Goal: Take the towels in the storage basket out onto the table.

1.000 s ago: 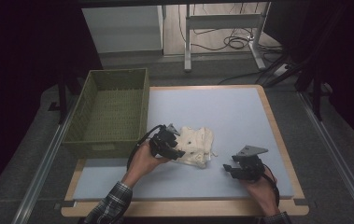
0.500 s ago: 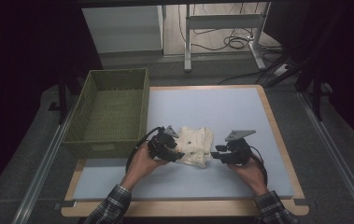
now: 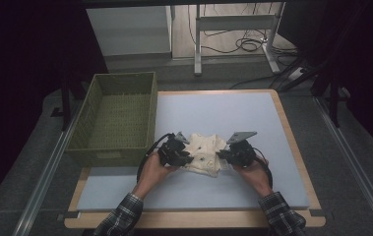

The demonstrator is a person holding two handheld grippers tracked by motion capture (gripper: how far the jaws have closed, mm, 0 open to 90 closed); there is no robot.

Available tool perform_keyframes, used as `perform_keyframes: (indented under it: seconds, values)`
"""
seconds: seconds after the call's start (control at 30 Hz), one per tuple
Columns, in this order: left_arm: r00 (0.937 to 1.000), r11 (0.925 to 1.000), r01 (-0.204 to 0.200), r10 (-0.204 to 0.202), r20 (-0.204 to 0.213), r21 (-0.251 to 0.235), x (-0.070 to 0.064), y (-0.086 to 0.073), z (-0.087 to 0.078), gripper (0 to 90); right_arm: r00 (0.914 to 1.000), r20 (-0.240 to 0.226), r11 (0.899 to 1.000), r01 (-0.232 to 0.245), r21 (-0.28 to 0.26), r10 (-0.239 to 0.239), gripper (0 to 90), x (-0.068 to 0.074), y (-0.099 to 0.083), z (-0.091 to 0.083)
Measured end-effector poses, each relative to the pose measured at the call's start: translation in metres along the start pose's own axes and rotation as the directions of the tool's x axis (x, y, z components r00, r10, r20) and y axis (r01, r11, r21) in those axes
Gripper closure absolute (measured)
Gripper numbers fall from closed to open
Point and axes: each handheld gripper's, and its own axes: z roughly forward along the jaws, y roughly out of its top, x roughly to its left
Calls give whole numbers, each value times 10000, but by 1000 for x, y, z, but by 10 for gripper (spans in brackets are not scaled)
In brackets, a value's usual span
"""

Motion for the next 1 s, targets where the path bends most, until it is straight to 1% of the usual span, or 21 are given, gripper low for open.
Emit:
perform_keyframes:
  seconds: [0.07,0.1,0.17,0.2,0.27,0.33,0.37,0.4,0.43,0.5,0.57,0.6,0.67,0.73,0.87,0.9,0.93,1.0]
  values:
    - [10000,9998,29,-31,-94,-214,0,2,-5,573,9996,272,9999,-63,-116,66,857,-7,1,-12]
    - [9999,9995,23,-27,-108,-301,-1,3,-6,564,9989,446,9998,-135,-172,142,856,-11,1,-17]
    - [9997,9996,-2,-5,-246,-286,-1,4,-8,510,9965,769,9993,-330,-170,342,856,-21,1,-27]
    - [9997,9997,-13,7,-252,-258,-1,4,-7,502,9947,928,9990,-431,-151,444,856,-27,0,-30]
    - [9998,9997,52,-57,-212,-220,0,3,-6,485,9895,1283,9977,-669,-71,673,854,-38,-4,-36]
    - [9997,9999,72,-75,-220,-132,0,2,-3,479,9839,1515,9953,-969,40,952,848,-50,-10,-40]
    - [9997,9999,78,-80,-212,-75,0,2,-1,467,9803,1664,9939,-1100,114,1065,838,-56,-14,-41]
    - [9998,9999,95,-96,-175,-38,0,1,0,456,9772,1774,9923,-1223,216,1166,809,-61,-17,-43]
    - [9998,9999,114,-114,-161,-6,0,0,1,444,9738,1849,9900,-1392,240,1324,775,-65,-21,-46]
    - [9998,9998,196,-196,-76,-4,-1,-2,2,432,9695,1827,9856,-1684,127,1633,740,-69,-28,-54]
    - [9997,9997,247,-247,38,-7,-1,-4,3,429,9687,1777,9844,-1758,-22,1734,729,-68,-34,-63]
    - [9996,9996,282,-282,65,-3,-2,-5,5,429,9697,1756,9850,-1724,-8,1698,726,-66,-37,-67]
    - [9993,9994,353,-353,128,-4,-3,-6,9,429,9731,1535,9849,-1728,-52,1715,722,-61,-43,-74]
    - [9990,9992,407,-408,169,58,-4,-7,15,429,9771,1195,9843,-1766,-82,1763,714,-53,-49,-77]
    - [9989,9989,470,-470,73,74,-7,-8,29,445,9858,574,9875,-1578,9,1575,672,-37,-57,-72]
    - [9988,9988,480,-481,36,82,-7,-8,31,462,9877,445,9886,-1504,33,1501,662,-33,-58,-69]
    - [9990,9990,449,-449,-18,-60,-8,-8,32,481,9879,276,9883,-1526,68,1524,651,-30,-59,-66]
    - [9988,9987,484,-483,71,-159,-7,-8,33,547,9888,102,9887,-1490,183,1488,648,-26,-61,-57]
